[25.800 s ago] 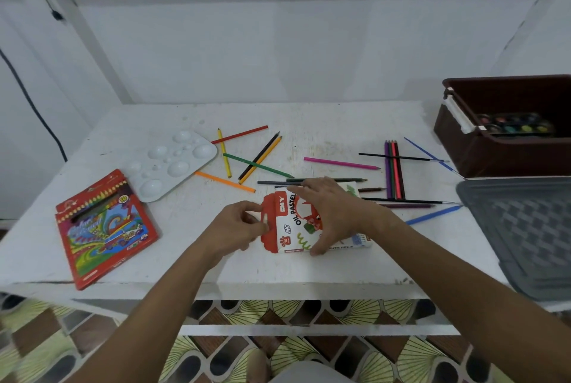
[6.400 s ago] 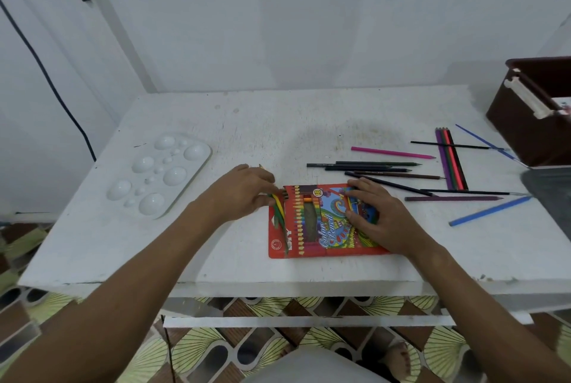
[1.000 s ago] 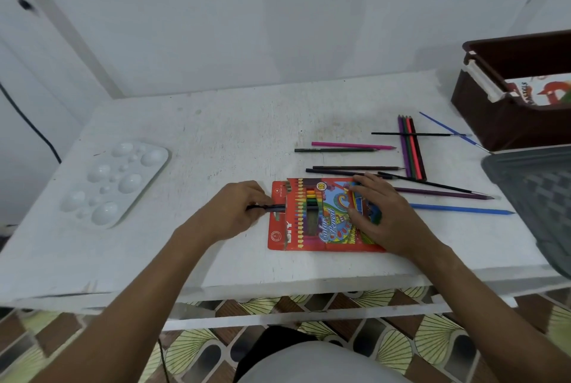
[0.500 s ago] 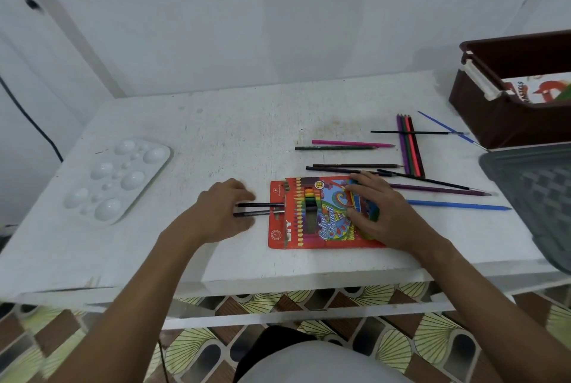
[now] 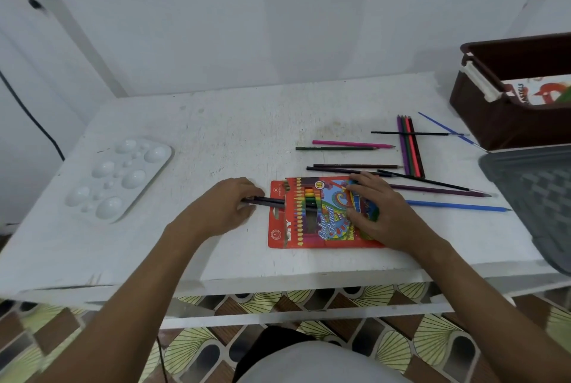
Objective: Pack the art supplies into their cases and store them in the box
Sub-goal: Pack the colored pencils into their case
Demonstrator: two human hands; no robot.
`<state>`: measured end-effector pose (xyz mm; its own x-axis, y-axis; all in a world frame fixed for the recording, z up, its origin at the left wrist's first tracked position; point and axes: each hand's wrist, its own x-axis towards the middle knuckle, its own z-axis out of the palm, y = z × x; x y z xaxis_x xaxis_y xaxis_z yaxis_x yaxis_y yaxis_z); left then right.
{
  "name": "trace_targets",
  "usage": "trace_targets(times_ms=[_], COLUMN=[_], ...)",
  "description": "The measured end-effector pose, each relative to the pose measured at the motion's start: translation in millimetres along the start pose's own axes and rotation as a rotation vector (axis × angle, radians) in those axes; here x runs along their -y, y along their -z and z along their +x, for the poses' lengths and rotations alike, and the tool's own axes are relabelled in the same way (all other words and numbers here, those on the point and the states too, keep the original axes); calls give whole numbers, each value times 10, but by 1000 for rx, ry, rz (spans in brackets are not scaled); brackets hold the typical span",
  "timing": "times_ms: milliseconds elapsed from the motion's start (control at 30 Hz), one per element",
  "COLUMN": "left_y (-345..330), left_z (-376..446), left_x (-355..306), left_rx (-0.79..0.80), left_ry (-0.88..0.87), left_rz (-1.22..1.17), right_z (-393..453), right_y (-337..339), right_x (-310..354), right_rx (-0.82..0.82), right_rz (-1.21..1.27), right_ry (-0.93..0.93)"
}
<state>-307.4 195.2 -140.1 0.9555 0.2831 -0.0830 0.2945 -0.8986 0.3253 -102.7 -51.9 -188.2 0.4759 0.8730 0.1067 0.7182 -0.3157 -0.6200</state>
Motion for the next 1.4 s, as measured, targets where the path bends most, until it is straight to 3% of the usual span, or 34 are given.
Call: trace_targets(times_ms=[167,533,767,1400], left_y=[4,-65,-102,-284], left_z=[-18,117,-1,74], left_x=[36,-416,-308,-416], left_rx=[-8,54,-31,-136], left_ry=[75,54,185,195], left_rz=[38,-75,-80,-267], right_z=[6,-22,-26,-29], right_y=[1,13,25,32], right_x=[-15,-3,-10,-45], right_rx=[3,3,-3,8], right_rz=[-12,12,23,25], right_ry=[-2,4,10,12])
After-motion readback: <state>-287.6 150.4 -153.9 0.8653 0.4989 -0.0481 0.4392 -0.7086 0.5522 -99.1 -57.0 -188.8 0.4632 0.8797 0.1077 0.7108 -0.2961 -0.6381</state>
